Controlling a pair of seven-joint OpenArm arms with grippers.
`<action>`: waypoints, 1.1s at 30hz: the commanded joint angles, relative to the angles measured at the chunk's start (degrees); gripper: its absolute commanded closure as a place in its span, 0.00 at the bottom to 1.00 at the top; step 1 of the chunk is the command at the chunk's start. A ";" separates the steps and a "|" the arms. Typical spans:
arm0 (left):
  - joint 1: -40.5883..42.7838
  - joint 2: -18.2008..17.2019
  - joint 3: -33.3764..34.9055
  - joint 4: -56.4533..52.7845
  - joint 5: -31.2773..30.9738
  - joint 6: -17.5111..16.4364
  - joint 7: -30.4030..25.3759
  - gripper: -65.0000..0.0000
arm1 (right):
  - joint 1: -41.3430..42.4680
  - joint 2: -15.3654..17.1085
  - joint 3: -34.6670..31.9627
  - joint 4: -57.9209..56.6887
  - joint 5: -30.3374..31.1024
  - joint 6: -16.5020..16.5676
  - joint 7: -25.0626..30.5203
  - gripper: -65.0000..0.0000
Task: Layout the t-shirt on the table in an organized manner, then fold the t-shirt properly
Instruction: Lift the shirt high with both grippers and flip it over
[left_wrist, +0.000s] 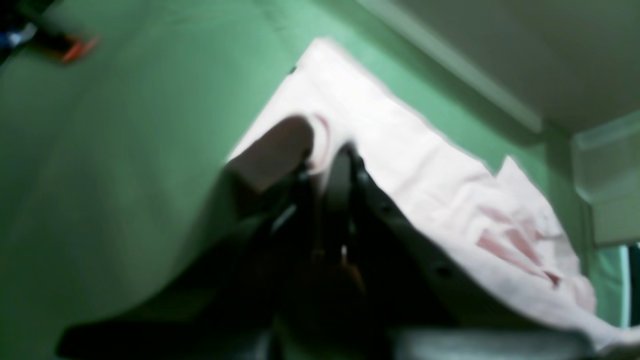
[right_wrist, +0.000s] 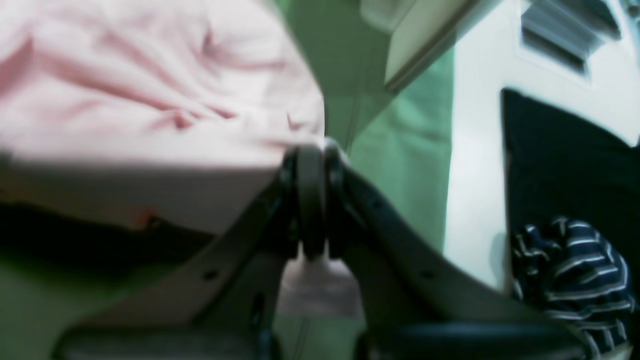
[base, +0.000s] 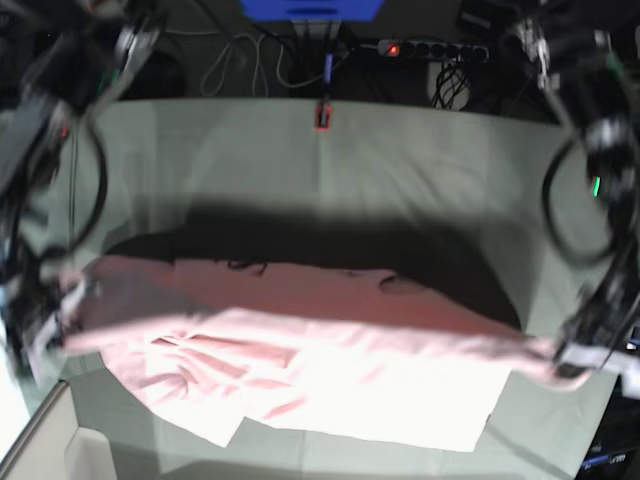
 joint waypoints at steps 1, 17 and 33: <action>-5.52 -0.55 2.11 -1.80 0.75 -0.18 -1.30 1.00 | 5.85 1.88 -1.00 -2.67 0.57 -0.56 1.75 1.00; -53.78 3.14 23.38 -37.23 8.31 -0.44 -13.96 1.00 | 47.87 9.97 -12.17 -30.80 0.75 -0.56 4.83 1.00; -17.30 0.59 23.82 -13.05 8.22 -0.44 -9.21 1.00 | 5.94 -0.67 -12.08 -2.14 0.83 -0.56 -4.93 1.00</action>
